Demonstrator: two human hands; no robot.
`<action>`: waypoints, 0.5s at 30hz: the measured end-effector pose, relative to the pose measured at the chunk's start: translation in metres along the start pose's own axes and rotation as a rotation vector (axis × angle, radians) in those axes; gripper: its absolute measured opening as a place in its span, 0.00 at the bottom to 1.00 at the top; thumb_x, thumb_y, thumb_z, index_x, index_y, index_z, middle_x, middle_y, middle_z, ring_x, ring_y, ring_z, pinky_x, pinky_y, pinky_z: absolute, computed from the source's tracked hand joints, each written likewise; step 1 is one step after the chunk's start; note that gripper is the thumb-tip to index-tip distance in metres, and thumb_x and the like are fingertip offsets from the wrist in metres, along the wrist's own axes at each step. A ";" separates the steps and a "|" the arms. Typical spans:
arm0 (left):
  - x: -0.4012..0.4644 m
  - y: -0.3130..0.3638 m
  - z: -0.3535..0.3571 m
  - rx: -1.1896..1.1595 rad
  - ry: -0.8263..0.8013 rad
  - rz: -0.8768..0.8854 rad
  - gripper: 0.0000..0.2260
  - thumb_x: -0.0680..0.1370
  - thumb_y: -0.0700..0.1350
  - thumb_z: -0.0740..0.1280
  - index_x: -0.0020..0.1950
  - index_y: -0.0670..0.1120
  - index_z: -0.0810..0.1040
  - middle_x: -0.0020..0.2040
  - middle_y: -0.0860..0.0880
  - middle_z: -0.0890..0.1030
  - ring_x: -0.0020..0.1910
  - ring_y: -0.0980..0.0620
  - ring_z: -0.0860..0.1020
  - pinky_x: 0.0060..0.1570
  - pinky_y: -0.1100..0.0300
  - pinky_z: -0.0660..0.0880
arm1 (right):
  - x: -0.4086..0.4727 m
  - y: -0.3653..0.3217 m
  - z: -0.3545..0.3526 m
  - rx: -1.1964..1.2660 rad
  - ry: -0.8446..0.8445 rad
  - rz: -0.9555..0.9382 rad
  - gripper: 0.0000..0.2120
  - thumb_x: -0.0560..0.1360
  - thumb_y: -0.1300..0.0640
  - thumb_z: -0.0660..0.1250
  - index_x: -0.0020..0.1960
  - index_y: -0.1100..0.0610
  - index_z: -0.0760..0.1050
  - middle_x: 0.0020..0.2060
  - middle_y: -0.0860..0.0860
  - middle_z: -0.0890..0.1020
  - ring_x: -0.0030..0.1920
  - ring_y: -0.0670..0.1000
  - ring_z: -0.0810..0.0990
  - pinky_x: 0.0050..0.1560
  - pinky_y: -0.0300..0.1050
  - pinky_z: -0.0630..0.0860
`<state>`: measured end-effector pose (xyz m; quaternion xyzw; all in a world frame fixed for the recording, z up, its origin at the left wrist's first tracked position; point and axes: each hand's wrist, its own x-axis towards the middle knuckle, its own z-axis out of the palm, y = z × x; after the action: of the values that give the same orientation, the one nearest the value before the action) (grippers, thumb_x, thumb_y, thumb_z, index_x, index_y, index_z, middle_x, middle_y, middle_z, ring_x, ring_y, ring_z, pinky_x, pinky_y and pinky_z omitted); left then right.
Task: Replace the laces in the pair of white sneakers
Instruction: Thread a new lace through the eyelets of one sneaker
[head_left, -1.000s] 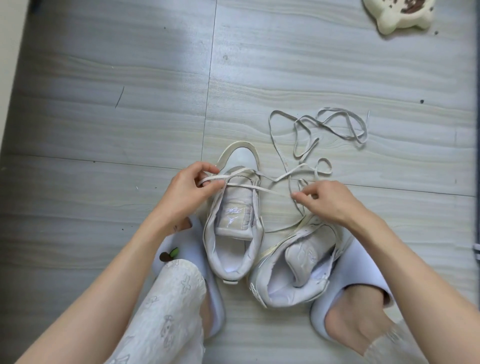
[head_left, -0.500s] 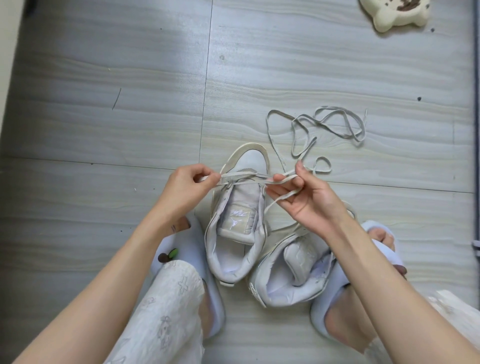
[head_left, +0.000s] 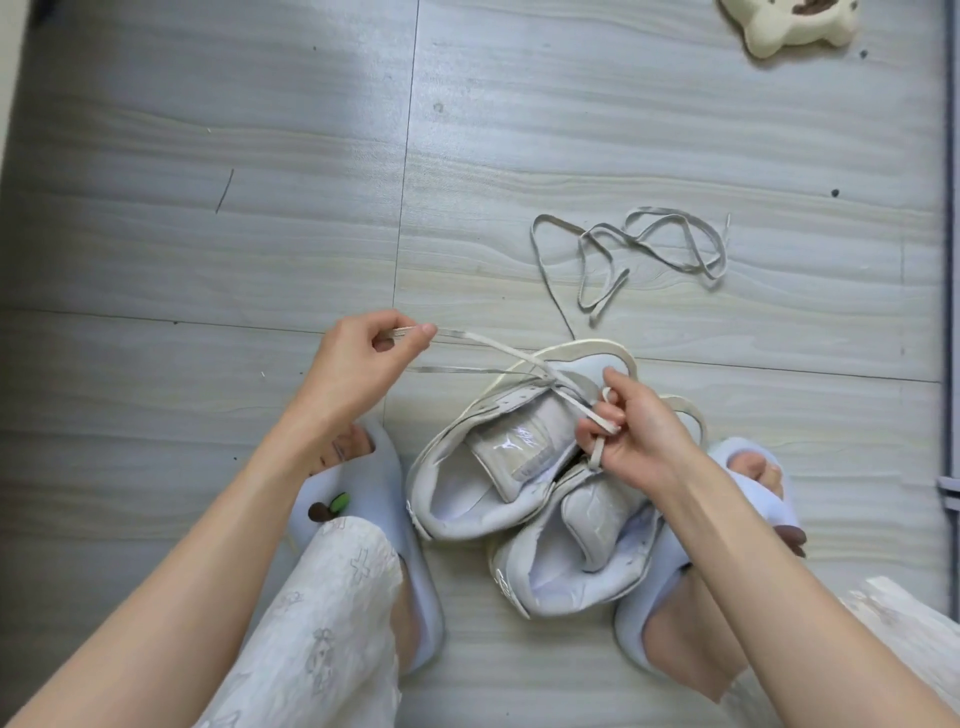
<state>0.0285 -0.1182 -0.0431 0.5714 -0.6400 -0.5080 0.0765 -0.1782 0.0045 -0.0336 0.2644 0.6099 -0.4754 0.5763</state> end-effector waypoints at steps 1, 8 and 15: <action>0.001 0.002 -0.001 -0.008 0.014 0.018 0.12 0.76 0.53 0.66 0.35 0.50 0.78 0.22 0.56 0.65 0.24 0.57 0.62 0.28 0.63 0.58 | 0.000 0.001 0.003 -0.023 0.039 -0.018 0.18 0.79 0.57 0.60 0.31 0.55 0.61 0.16 0.47 0.57 0.15 0.44 0.55 0.18 0.30 0.63; 0.002 0.007 -0.019 -0.090 0.314 0.010 0.11 0.77 0.49 0.66 0.35 0.51 0.76 0.24 0.60 0.73 0.26 0.63 0.69 0.32 0.67 0.64 | -0.003 0.004 0.039 -0.096 -0.084 -0.006 0.08 0.76 0.64 0.63 0.38 0.61 0.71 0.20 0.48 0.65 0.17 0.43 0.60 0.19 0.31 0.59; -0.012 0.012 0.005 0.045 0.199 0.027 0.07 0.73 0.47 0.70 0.44 0.47 0.73 0.26 0.53 0.65 0.25 0.59 0.66 0.32 0.60 0.63 | -0.002 0.014 0.081 -0.406 -0.266 -0.216 0.07 0.78 0.61 0.61 0.41 0.57 0.72 0.26 0.48 0.62 0.20 0.41 0.62 0.22 0.36 0.61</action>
<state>0.0216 -0.1080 -0.0312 0.6119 -0.6481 -0.4333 0.1336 -0.1289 -0.0607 -0.0263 0.0117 0.6363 -0.4328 0.6385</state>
